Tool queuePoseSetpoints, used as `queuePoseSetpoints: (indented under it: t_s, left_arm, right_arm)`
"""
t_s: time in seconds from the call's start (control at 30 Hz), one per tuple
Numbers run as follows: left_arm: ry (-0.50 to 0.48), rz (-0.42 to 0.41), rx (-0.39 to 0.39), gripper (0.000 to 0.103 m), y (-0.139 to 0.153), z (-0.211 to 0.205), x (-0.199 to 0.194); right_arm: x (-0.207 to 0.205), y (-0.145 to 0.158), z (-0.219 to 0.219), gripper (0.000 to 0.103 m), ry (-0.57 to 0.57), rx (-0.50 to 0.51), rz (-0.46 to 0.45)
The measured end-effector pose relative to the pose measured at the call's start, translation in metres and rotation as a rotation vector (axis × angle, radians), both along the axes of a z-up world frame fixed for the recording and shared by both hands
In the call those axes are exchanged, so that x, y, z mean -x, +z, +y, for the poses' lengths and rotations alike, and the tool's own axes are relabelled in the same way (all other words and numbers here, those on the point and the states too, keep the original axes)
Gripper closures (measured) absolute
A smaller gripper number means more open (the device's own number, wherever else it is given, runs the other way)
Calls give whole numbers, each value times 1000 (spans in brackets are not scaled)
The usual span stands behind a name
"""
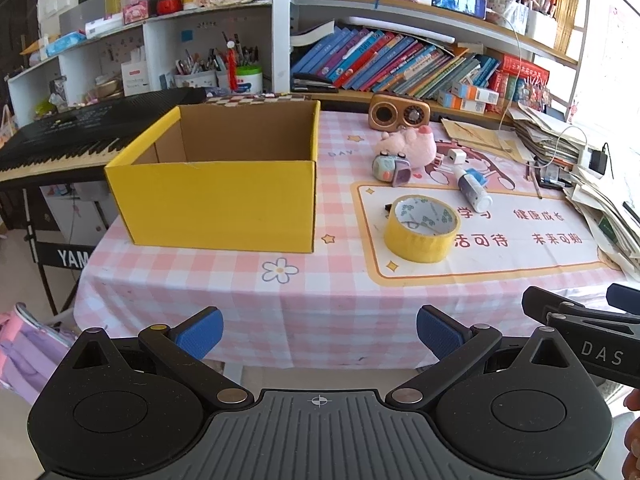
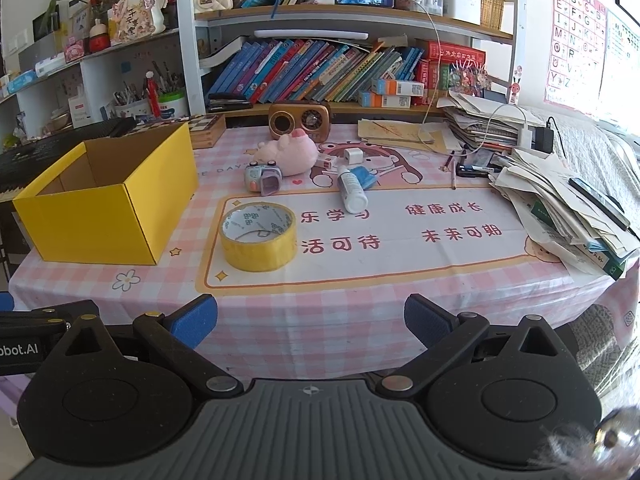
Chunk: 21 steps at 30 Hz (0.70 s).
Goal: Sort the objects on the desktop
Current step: 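Move both tools toward the tape roll and spray bottle on the table, then grasp the yellow tape roll with the left tool while the right tool grasps the white spray bottle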
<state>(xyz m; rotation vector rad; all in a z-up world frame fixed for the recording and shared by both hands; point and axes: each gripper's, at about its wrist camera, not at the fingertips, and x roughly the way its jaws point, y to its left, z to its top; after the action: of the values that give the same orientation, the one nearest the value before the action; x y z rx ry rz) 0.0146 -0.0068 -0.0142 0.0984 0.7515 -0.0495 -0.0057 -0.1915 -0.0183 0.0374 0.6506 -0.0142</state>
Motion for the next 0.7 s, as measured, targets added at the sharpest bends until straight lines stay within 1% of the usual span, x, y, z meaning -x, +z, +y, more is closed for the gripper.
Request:
queuePoseSetpoints:
  t_s: [0.07, 0.2, 0.37, 0.47, 0.53, 0.7]
  left_arm:
    - [-6, 35, 19, 0, -3, -4, -2]
    - [-19, 70, 34, 0, -7, -12, -7]
    - [-26, 57, 38, 0, -11, -24, -18]
    - [-32, 75, 38, 0, -14, -33, -26]
    - [-34, 72, 37, 0, -15, -40, -31]
    - [-42, 53, 39, 0, -20, -58, -46]
  right_arm:
    - [0, -1, -4, 1, -3, 2, 2]
    - [-3, -4, -12, 2, -11, 2, 10]
    - [-12, -7, -24, 2, -21, -2, 21]
    - [-20, -8, -33, 2, -20, -3, 27]
    - [-26, -9, -39, 2, -17, -3, 34]
    - [-45, -12, -55, 7, 5, -11, 51]
